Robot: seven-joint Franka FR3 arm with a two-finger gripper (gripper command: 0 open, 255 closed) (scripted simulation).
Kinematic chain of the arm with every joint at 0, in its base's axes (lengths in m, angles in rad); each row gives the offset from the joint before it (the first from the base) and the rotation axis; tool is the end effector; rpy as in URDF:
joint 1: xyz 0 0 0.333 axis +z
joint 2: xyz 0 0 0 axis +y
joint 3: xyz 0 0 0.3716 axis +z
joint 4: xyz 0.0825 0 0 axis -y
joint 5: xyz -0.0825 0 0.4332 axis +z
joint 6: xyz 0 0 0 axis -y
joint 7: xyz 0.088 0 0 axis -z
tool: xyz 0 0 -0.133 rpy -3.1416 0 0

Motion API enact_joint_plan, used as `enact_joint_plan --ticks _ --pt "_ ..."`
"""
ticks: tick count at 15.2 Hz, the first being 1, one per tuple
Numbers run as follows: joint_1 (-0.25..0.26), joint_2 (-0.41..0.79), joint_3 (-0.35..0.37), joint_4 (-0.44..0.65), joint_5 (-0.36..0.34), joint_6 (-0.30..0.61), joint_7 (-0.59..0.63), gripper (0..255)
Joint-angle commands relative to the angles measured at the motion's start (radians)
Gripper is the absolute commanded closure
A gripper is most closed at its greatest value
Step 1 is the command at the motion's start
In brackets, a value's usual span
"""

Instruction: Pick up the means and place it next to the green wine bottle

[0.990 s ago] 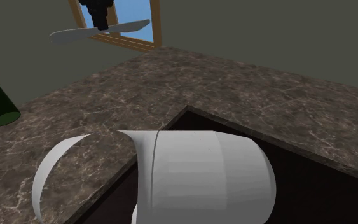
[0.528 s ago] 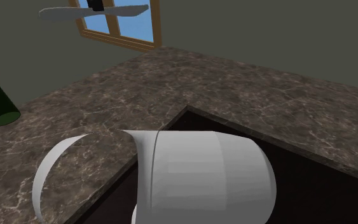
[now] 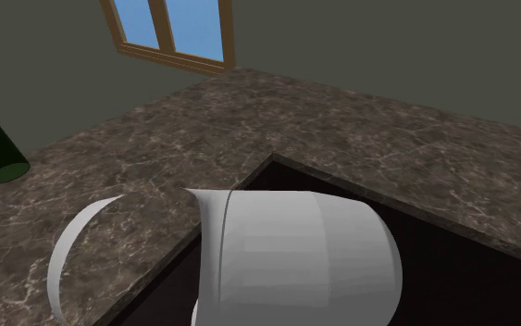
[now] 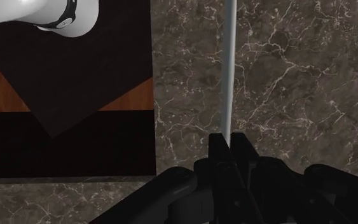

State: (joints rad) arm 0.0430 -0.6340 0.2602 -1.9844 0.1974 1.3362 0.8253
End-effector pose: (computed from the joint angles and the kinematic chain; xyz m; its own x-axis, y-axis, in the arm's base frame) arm 0.3097 0.1714 0.7106 0.8614 -0.5052 -0.0518 -0.5061 -0.8625 -0.0034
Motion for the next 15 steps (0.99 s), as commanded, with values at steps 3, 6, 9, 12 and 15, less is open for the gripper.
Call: enact_joint_plan --ticks 3,6,9,12,15 --pt "0.012 0.022 0.065 0.043 0.035 -0.007 0.079 255" --pt "0.022 0.049 0.132 0.076 0.066 0.001 0.157 255" --pt "0.028 0.085 0.203 0.119 0.091 0.012 0.238 255" --pt "0.031 0.133 0.279 0.172 0.106 0.024 0.321 255" --pt "0.029 0.194 0.362 0.235 0.109 0.039 0.409 255"
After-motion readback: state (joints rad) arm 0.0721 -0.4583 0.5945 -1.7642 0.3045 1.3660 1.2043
